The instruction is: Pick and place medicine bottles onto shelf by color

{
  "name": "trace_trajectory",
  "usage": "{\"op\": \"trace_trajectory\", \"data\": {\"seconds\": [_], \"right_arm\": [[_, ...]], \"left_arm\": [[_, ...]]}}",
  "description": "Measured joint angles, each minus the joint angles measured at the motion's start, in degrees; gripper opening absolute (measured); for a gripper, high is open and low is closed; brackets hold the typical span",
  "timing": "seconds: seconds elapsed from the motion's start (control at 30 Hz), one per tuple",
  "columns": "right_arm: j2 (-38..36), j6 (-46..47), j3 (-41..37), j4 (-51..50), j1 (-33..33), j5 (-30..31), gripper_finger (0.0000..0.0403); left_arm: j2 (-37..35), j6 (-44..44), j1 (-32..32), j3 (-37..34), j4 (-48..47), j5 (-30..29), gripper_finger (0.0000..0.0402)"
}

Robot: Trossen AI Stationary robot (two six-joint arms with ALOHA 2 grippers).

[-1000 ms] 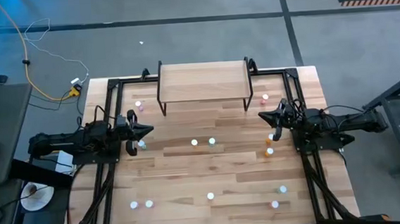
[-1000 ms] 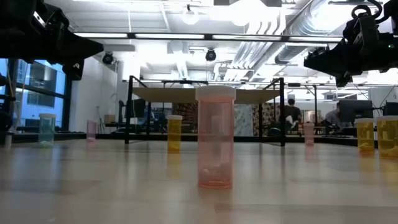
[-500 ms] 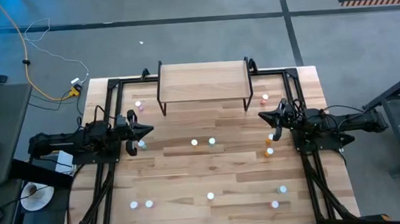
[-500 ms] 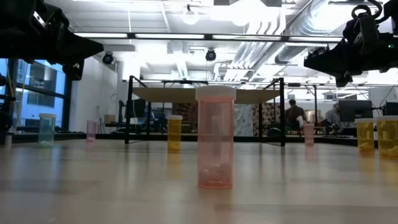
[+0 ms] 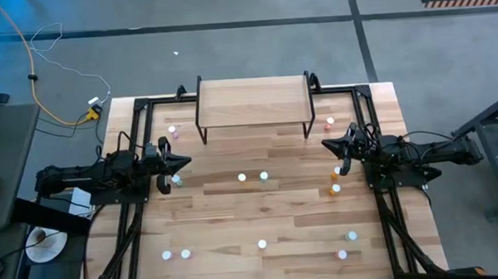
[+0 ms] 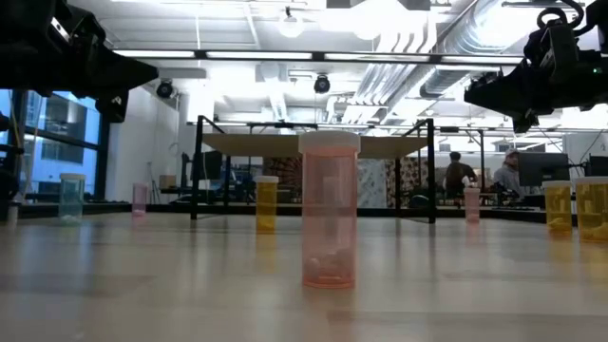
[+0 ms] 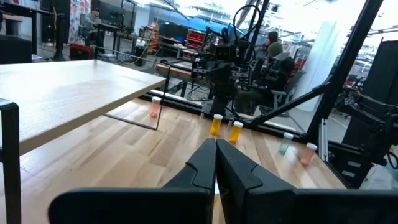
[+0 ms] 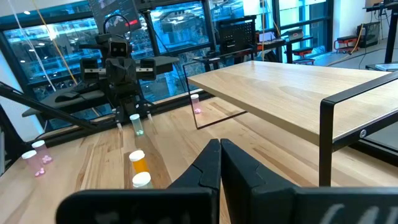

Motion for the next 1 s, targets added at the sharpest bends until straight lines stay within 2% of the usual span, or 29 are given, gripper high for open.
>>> {"op": "trace_trajectory", "data": {"seconds": [1.0], "right_arm": [[0.01,0.01,0.00,0.00,0.01,0.02,0.0000]], "left_arm": [[-0.01,1.96,0.00,0.00,0.04,-0.09,0.0000]]}}
